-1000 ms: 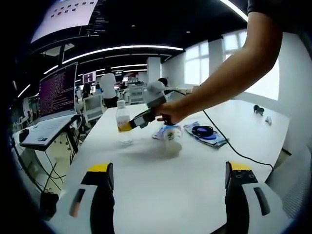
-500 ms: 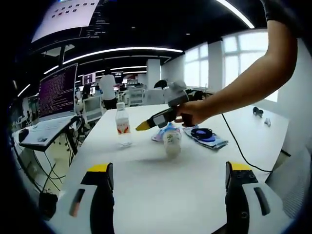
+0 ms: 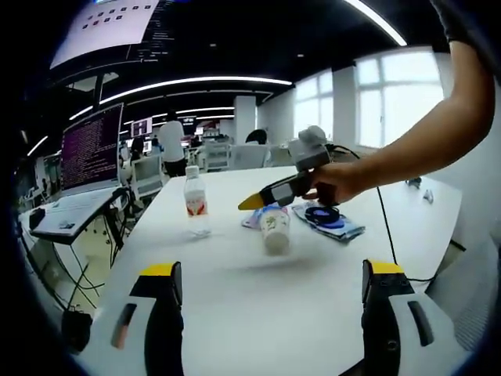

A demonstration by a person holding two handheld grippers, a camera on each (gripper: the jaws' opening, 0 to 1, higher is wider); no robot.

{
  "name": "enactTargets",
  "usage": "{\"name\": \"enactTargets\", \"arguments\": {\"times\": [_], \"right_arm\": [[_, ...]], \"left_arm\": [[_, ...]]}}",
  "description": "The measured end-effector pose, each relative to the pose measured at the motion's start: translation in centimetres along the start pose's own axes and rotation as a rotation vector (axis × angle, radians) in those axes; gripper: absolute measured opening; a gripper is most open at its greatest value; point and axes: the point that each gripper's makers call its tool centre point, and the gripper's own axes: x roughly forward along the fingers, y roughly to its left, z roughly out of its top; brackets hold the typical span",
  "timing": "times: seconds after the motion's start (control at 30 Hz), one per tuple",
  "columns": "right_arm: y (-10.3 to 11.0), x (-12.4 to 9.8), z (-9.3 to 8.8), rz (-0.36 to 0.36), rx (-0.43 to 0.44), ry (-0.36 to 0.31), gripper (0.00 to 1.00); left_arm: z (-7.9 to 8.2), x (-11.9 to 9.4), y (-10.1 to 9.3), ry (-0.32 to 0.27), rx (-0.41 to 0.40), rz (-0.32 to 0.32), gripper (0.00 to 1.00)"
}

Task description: Arrange the tabletop items into an orderly group along one side of the table until the central work area is clear of visible clutter.

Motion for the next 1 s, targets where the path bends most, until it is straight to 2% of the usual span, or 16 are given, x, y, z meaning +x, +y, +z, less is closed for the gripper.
{"name": "enactTargets", "arguments": {"times": [0.53, 1.0], "right_arm": [[0.3, -3.8, -2.3, -0.036, 0.080, 0.001, 0.96], [0.4, -6.3, -4.7, -0.069, 0.209, 0.009, 1.00]], "left_arm": [[0.2, -0.1, 0.0, -0.008, -0.007, -0.002, 0.96], [0.4, -0.1, -0.1, -0.016, -0.016, -0.011, 0.96]]}}
